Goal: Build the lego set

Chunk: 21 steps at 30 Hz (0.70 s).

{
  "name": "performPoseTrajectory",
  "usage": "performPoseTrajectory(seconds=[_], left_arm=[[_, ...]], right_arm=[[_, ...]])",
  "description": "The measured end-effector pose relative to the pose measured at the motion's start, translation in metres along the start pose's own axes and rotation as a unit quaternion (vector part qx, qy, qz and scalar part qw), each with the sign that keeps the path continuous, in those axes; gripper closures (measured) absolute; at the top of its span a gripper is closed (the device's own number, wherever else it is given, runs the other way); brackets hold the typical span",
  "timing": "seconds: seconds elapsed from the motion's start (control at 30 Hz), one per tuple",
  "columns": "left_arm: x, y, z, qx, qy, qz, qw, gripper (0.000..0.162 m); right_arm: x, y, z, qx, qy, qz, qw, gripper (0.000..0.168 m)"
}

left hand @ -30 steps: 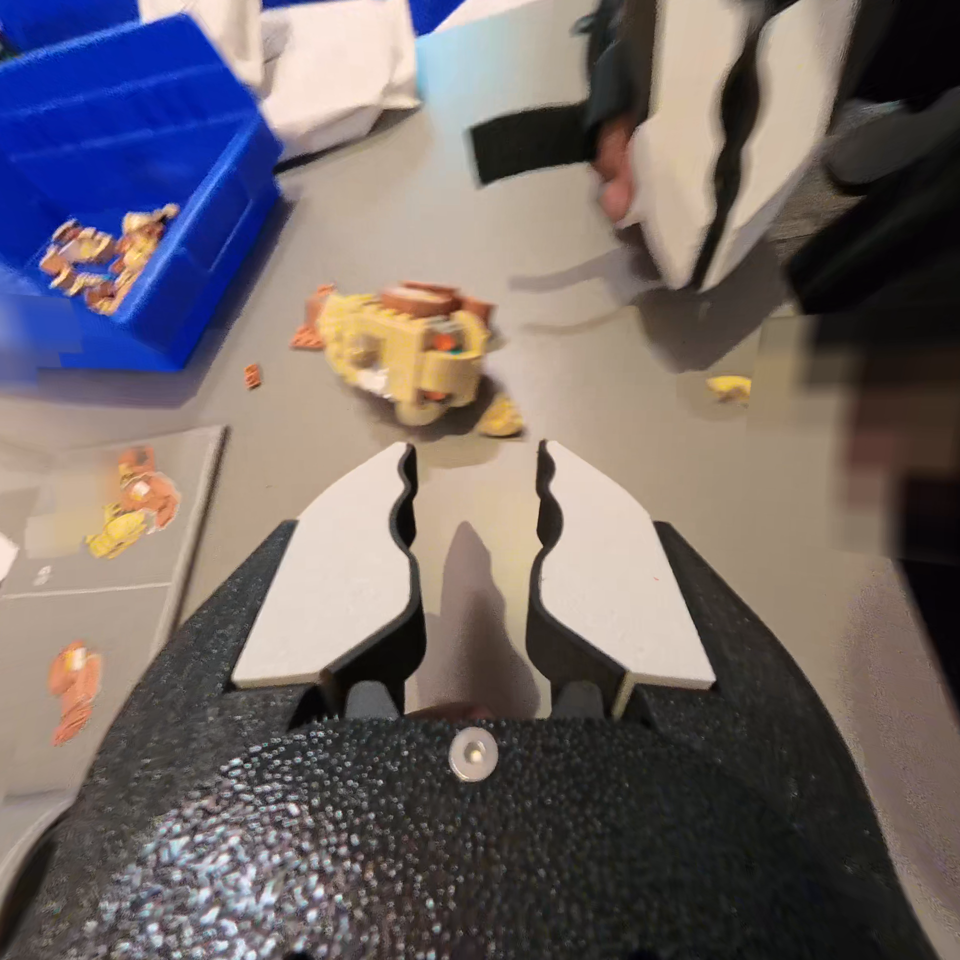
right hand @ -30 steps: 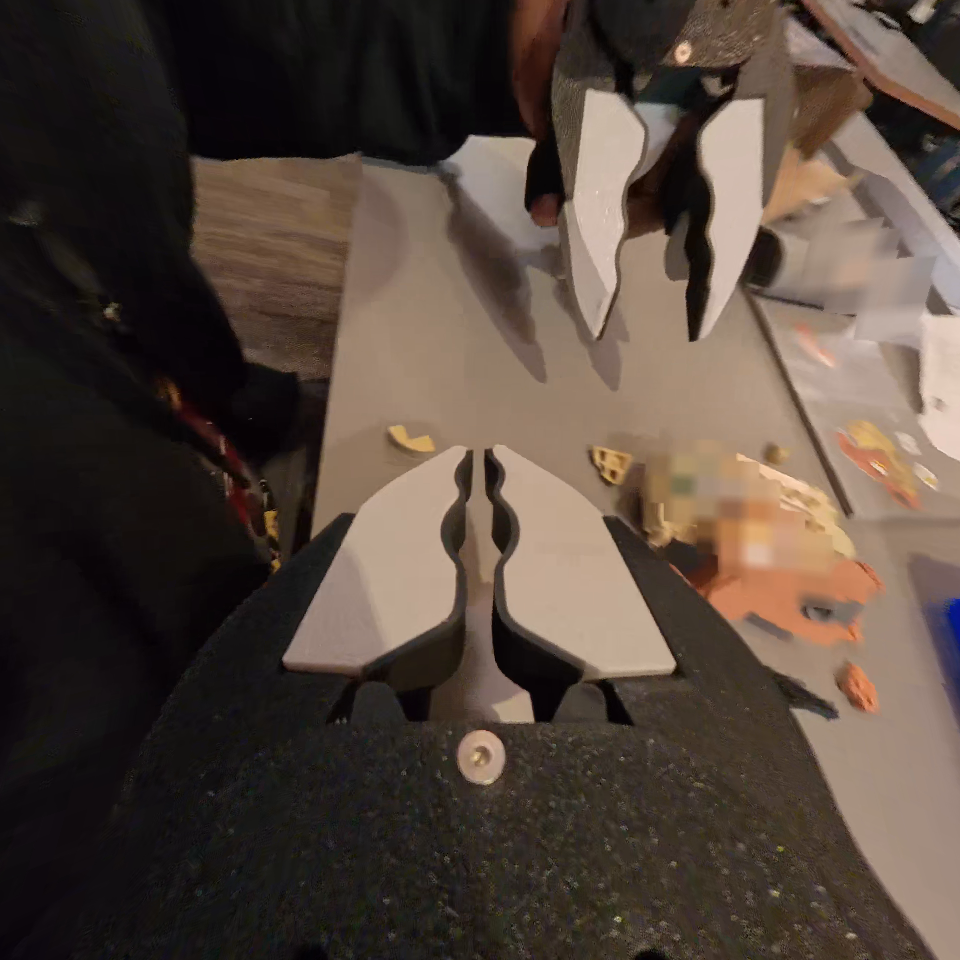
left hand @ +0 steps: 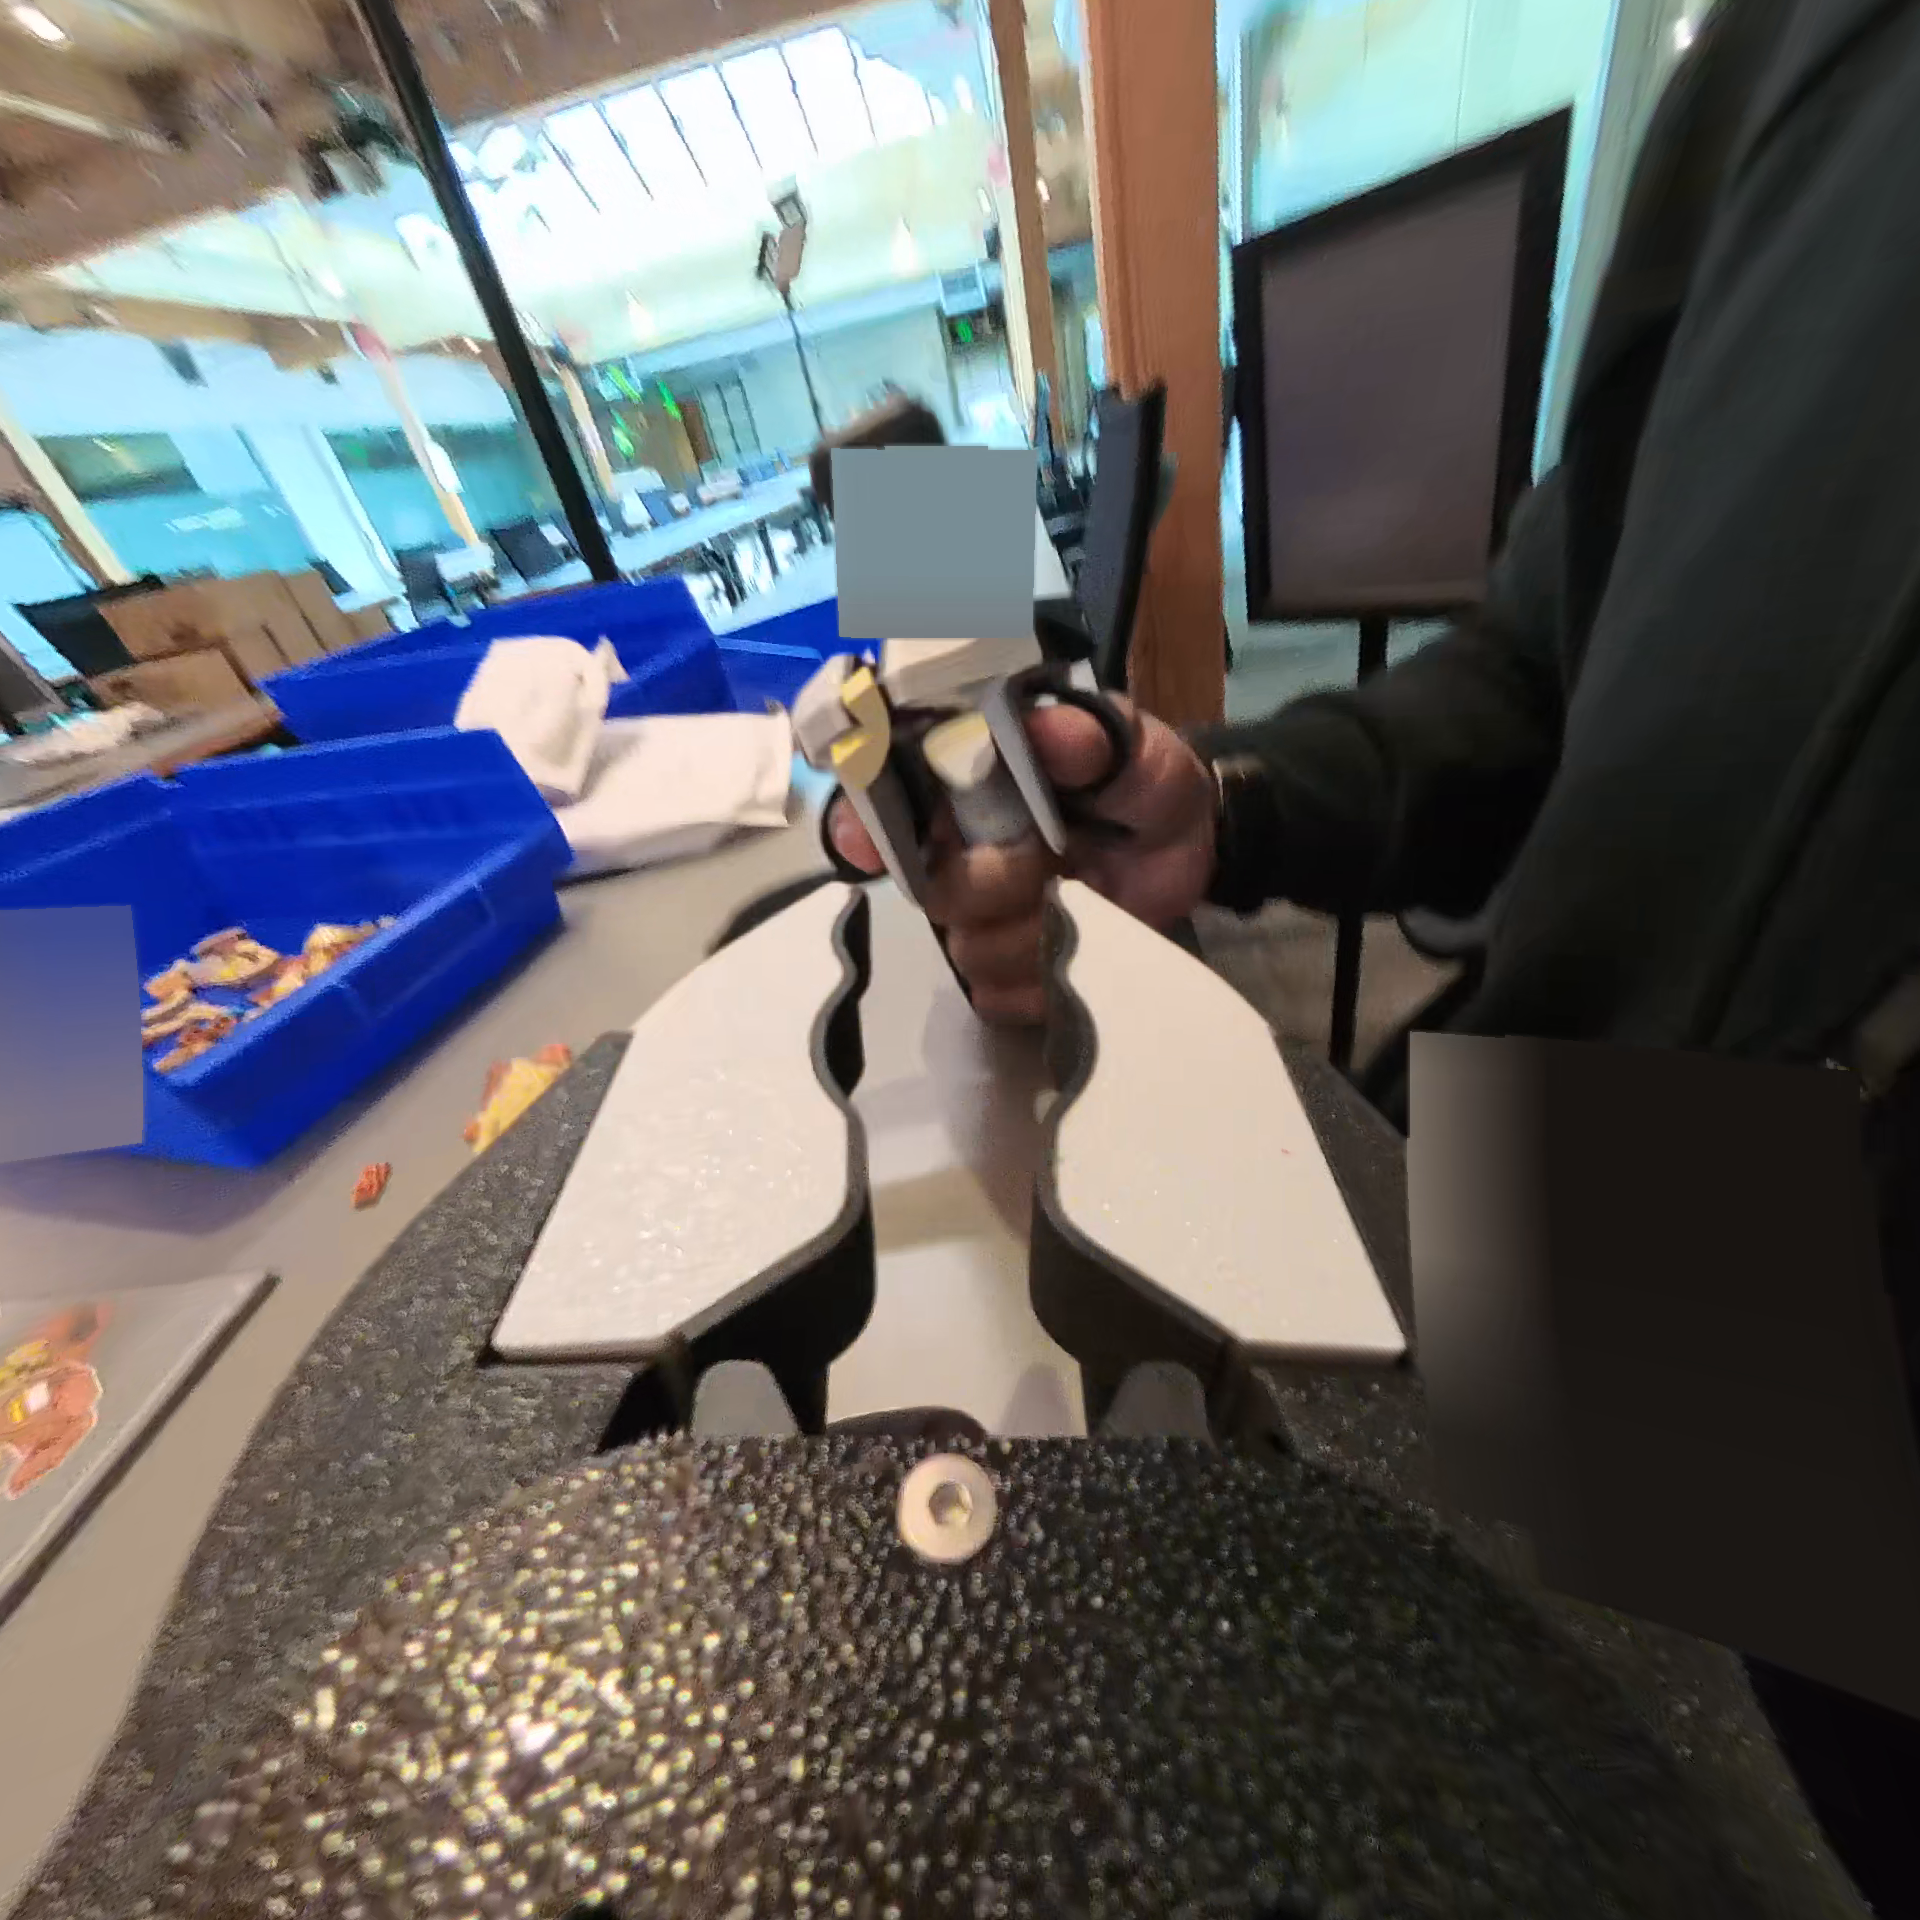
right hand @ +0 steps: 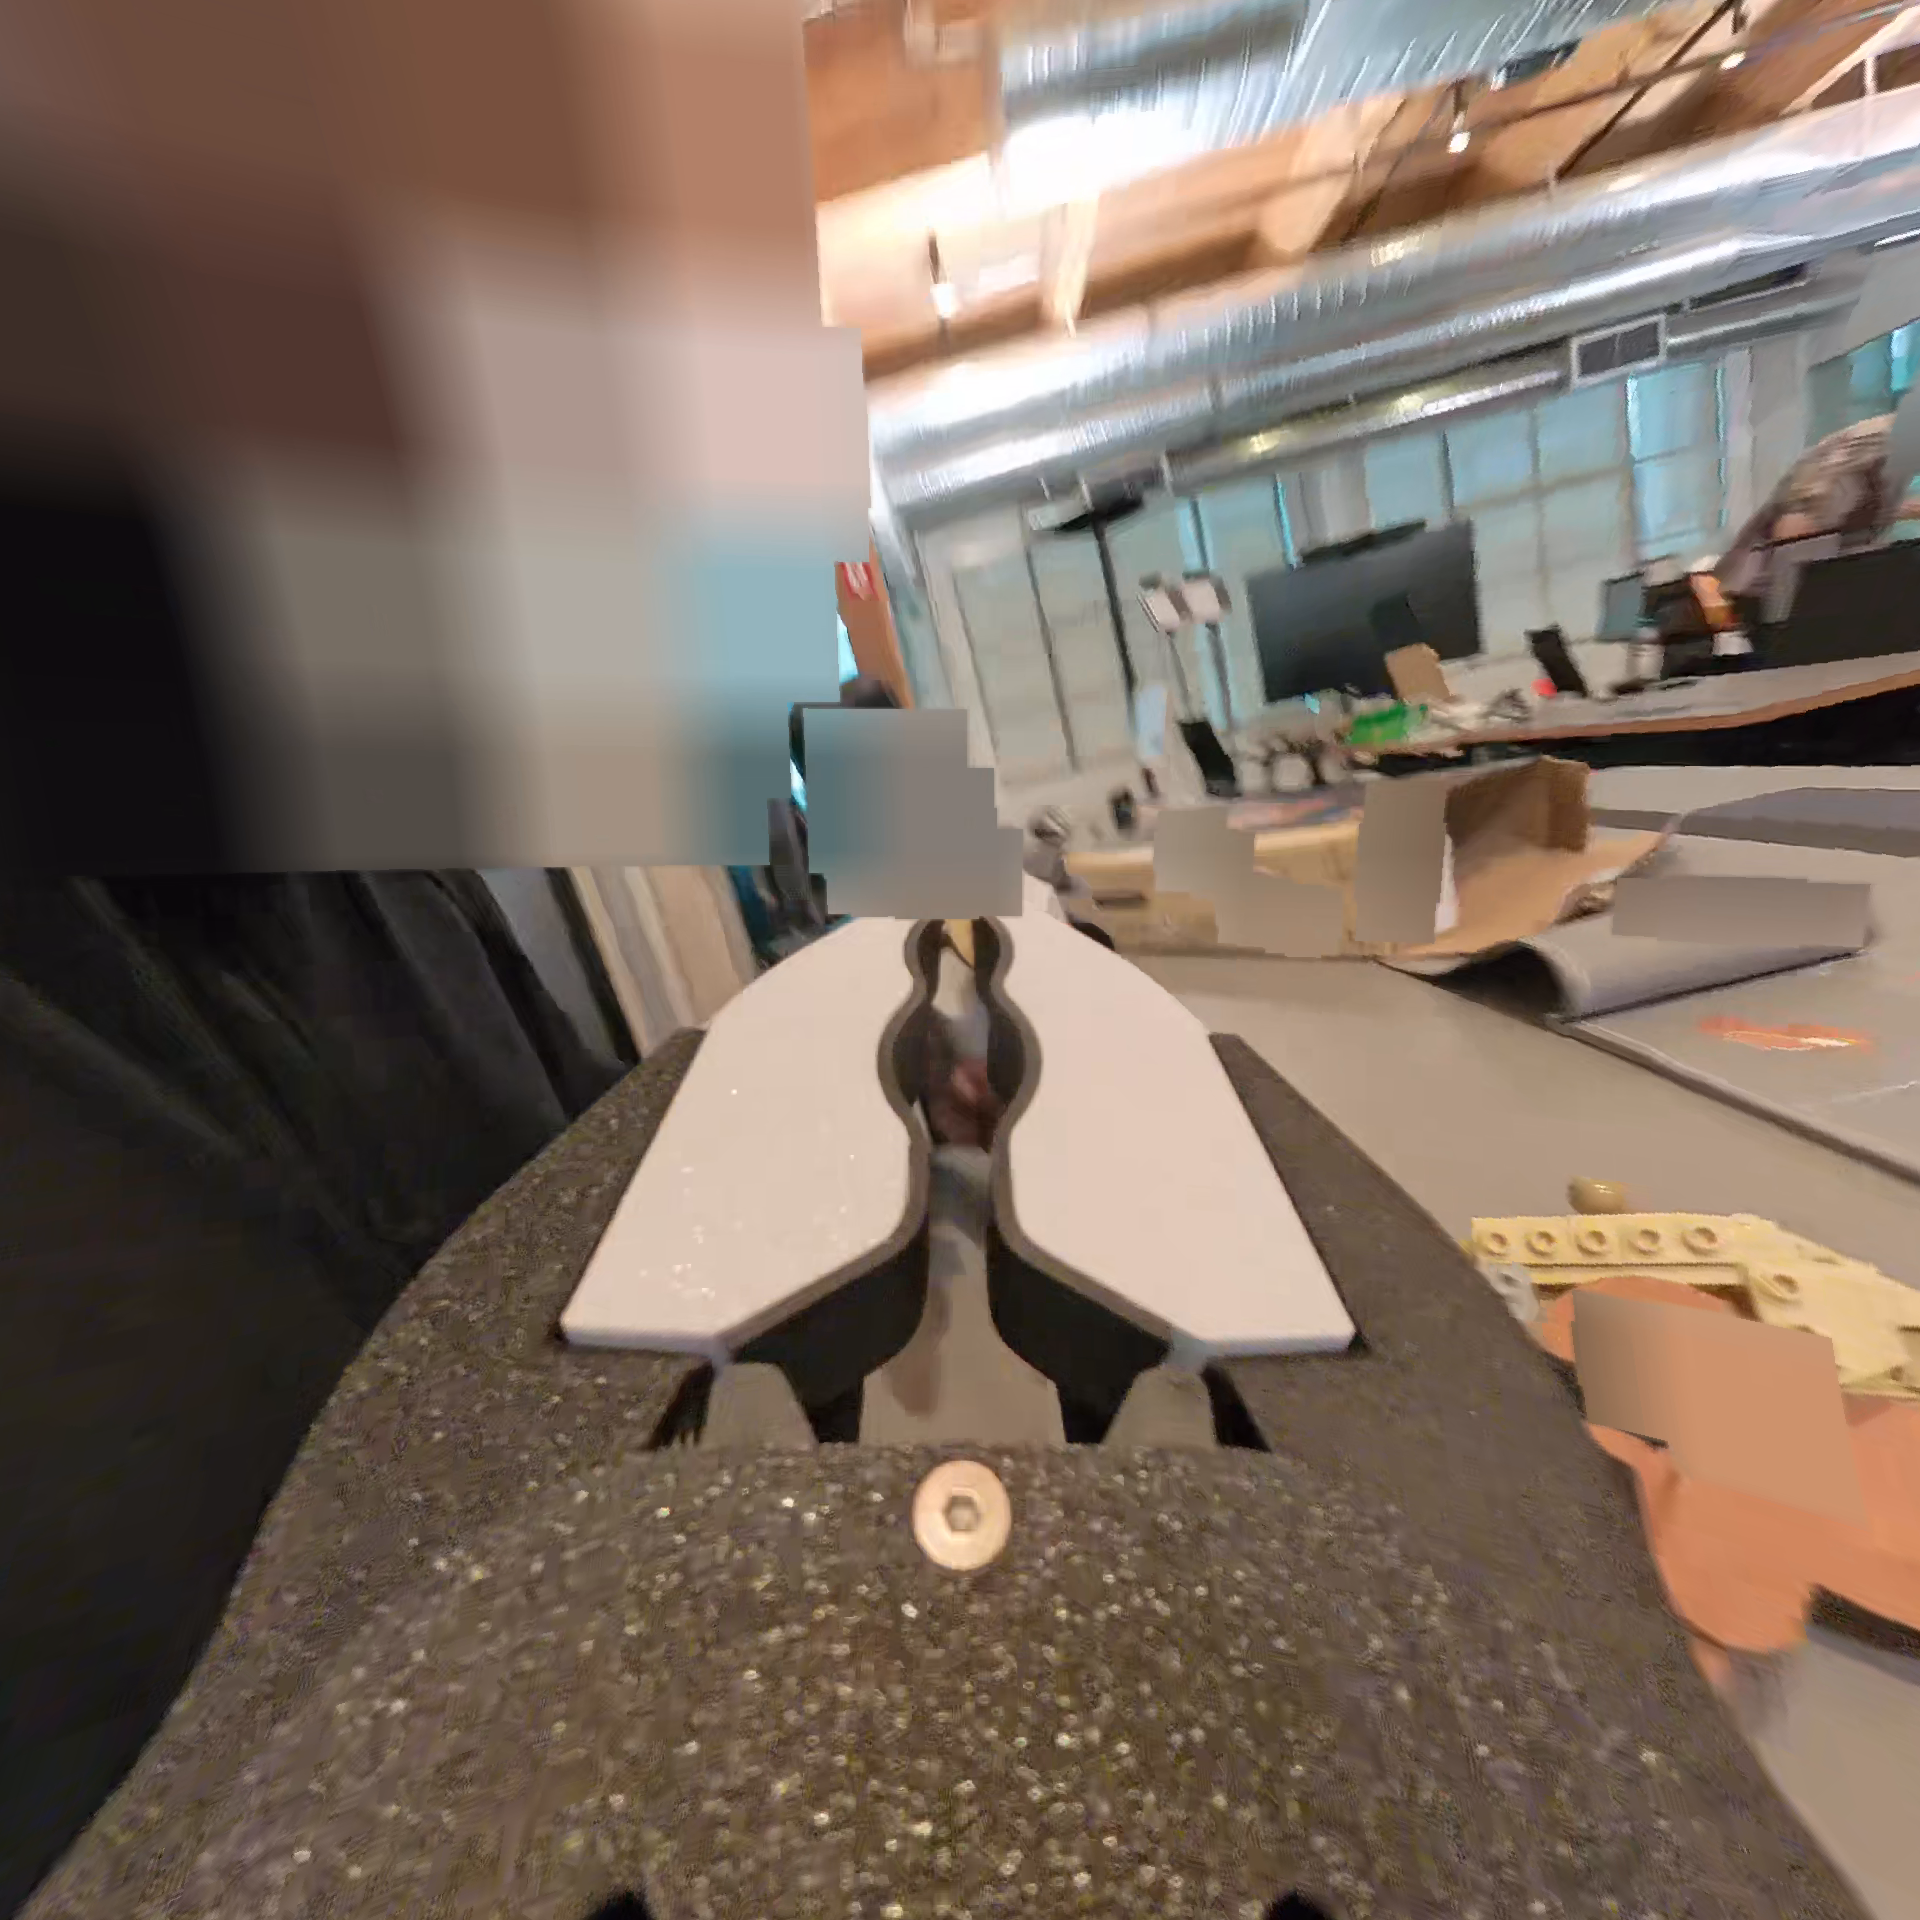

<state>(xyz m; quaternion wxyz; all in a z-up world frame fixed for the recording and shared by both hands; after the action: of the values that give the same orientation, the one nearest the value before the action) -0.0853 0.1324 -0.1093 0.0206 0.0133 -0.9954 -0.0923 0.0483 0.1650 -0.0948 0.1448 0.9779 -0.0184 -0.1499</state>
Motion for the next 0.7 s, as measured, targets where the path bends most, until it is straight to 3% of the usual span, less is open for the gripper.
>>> performPoseTrajectory(seconds=[0.23,0.37,0.57,0.7], left_arm=[[-0.028,0.017,-0.017,-0.034,-0.063,-0.047,0.996,0.134],[-0.039,0.022,-0.016,-0.059,-0.059,-0.070,0.994,0.136],[-0.039,0.024,-0.017,-0.087,-0.054,-0.098,0.990,0.154],[-0.036,0.023,-0.018,-0.098,-0.043,-0.111,0.988,0.154]], right_arm=[[0.007,-0.015,-0.008,-0.254,-0.090,-0.099,0.958,0.163],[0.004,-0.014,-0.004,-0.282,-0.085,-0.117,0.948,0.163],[0.003,-0.016,-0.002,-0.303,-0.083,-0.119,0.942,0.163],[0.002,-0.017,-0.001,-0.306,-0.077,-0.117,0.942,0.163]])
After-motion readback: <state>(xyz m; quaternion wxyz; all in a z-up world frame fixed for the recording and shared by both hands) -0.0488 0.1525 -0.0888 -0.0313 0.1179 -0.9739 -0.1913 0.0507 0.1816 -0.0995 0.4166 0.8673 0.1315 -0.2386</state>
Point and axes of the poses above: each gripper's, where its closed fingertips meet, x back along the fingers, z out of its underside, y = z × x across the jaws, the point moved 6 cm from there along x, back along the fingers, and after that the axes turned 10 degrees about z, right-handed, at the moved point
